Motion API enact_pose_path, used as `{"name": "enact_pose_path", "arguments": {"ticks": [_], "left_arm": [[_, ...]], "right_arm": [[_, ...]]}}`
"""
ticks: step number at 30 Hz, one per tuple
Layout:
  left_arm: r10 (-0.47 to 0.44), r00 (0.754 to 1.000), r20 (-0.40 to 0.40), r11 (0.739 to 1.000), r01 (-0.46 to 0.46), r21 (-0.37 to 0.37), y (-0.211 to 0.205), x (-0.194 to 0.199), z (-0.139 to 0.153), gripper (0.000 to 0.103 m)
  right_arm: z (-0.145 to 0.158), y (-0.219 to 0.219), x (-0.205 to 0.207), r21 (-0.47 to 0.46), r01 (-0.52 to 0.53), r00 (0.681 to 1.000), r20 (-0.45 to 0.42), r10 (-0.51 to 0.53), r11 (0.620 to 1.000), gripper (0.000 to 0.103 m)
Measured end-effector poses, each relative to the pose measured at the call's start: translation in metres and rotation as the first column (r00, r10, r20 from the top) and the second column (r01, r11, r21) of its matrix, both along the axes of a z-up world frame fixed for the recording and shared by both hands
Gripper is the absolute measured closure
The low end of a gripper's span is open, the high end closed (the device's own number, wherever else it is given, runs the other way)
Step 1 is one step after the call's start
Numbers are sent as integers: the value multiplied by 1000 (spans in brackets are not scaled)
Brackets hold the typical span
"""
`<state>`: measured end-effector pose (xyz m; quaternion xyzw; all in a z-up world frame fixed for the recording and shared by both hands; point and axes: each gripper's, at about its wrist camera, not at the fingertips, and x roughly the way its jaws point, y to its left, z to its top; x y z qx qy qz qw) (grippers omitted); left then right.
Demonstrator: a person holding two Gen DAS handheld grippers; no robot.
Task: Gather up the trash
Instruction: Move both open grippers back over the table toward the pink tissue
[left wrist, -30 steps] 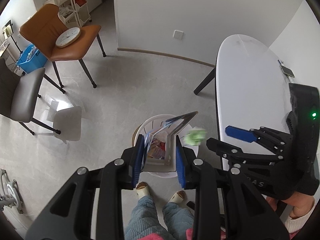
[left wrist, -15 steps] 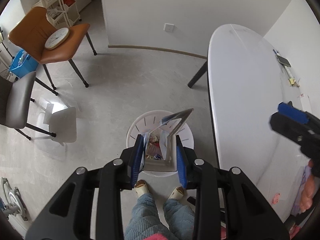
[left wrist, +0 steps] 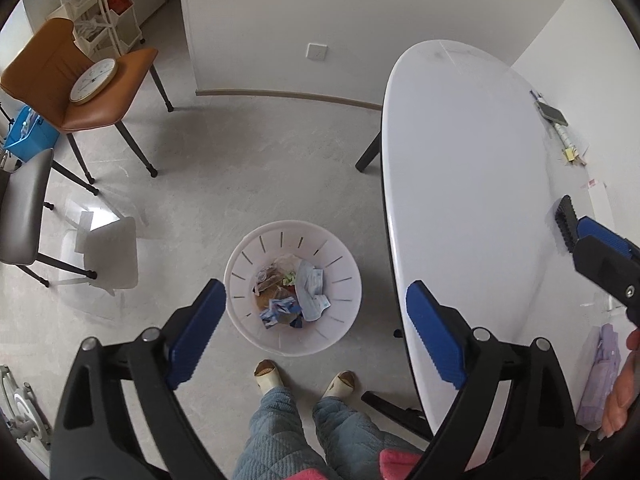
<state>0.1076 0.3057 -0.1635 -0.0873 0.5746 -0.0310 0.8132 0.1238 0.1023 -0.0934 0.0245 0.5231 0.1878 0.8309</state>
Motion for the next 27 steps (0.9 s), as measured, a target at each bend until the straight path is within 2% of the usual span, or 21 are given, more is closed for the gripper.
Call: {"name": "enact_pose_path", "arguments": {"ticks": [14,20,27], "left_arm": [[14,998,59,999,-16,34,-6,-16,33,14],[10,996,88,999,-14,50,-11,-23,43,8],[-74,992,105,997,70,39,-41,-37,45,8]], "right_arm": [[-1,-6,-3,-8,10,1000,7,-10,1000,10],[0,-15,-10,-8,23,1000,14,-23,1000,10],[1,-59,-35,-35,90,996,29,-89,995,7]]}}
